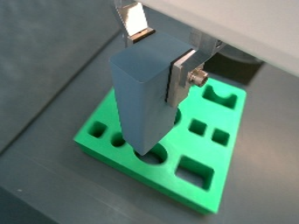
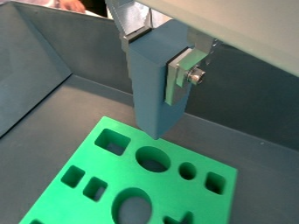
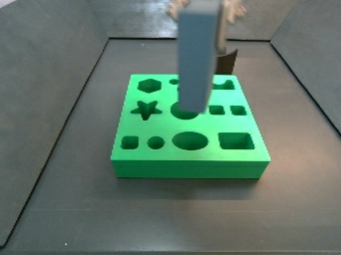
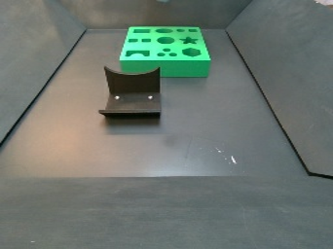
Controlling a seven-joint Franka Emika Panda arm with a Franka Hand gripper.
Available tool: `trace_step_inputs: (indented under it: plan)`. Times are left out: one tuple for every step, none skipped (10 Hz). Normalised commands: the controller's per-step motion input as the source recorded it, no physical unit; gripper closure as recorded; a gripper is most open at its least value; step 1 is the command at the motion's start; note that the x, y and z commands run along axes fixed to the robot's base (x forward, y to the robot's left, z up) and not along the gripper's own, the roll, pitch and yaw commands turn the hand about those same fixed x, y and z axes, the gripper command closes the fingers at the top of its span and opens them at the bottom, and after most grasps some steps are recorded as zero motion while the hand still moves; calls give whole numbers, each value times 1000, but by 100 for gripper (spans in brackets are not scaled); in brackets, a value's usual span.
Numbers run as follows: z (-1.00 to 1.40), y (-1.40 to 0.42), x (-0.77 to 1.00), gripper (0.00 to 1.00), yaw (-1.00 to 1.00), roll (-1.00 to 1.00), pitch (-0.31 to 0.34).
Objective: Insert the rectangle object.
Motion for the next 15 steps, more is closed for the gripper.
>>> trace_step_inputs:
  plan:
    - [-183,0,420,100,-751,0,0]
    - [-134,34,126,100,-1000,0,0]
    - [-157,71,200,100,-980,0,-3]
    - [-220,117,300,100,-914,0,-9]
    - [-243,120,311,100,-909,23,-4]
    - [-260,120,340,100,-883,31,-3]
    - [-280,120,446,100,-803,33,-14]
    - [-283,97,597,100,-674,34,-19]
    - [-286,83,683,100,-594,39,-17]
    - [-280,80,674,100,-600,34,-14]
    - [-260,100,517,100,-723,24,-10]
    - [-231,120,263,100,-923,7,-3]
    - [-203,83,183,100,-980,0,-1]
    - [-214,0,46,100,-1000,4,-11]
    - [-194,0,0,100,-1000,3,-6]
